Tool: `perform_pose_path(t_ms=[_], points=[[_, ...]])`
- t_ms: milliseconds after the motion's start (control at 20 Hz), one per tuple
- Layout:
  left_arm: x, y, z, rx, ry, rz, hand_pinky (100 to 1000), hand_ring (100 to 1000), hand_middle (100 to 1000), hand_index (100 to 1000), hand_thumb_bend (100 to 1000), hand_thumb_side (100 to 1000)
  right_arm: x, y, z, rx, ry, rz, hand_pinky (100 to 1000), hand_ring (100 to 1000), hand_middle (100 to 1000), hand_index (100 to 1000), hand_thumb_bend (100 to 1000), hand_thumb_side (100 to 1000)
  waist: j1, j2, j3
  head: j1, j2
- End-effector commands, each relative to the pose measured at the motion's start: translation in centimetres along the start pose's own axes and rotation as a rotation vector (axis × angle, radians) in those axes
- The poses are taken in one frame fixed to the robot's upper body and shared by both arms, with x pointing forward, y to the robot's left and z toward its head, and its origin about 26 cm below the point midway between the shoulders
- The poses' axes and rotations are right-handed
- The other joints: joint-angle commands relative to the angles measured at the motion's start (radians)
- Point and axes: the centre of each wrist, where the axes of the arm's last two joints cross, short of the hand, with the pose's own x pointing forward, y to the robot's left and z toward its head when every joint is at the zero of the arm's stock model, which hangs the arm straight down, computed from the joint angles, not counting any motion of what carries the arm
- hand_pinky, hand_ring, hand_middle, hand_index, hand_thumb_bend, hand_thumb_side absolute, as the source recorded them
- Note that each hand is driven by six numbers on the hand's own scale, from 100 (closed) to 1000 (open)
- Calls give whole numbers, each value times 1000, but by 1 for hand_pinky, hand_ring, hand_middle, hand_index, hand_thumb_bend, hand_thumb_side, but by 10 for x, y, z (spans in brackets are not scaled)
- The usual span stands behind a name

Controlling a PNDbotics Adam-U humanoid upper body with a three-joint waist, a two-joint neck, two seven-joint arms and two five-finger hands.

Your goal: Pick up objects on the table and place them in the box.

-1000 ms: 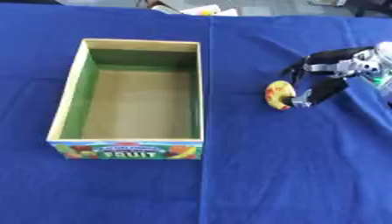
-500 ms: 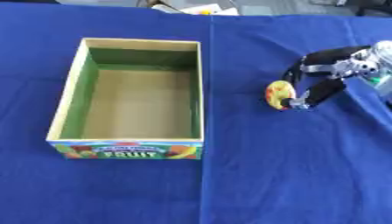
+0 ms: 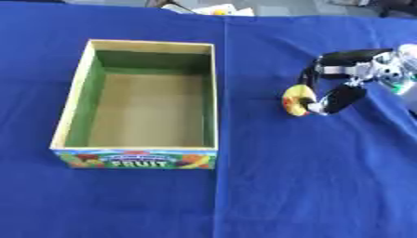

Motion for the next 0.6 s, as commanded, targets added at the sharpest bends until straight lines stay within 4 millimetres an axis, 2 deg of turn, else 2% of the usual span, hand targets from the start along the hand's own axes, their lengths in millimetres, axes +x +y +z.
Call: perform_pose_path(t_ms=[50, 350, 600], points=[[5, 0, -4, -17, -24, -7, 566, 841, 834, 738, 100, 1000, -1, -11, 9, -54, 17, 1, 806, 717, 525, 737, 100, 152, 1, -17, 1, 2, -1], [5, 0, -4, -22, -21, -8, 567, 842, 834, 739, 100, 1000, 4, -13, 11, -118, 22, -9, 747, 641, 430, 568, 100, 154, 3, -18, -1, 1, -2], [5, 0, -4, -23, -21, -8, 567, 841, 834, 739, 100, 1000, 14, -23, 20, -219, 8, -18, 709, 602, 403, 500, 100, 160, 4, -22, -3, 1, -2]])
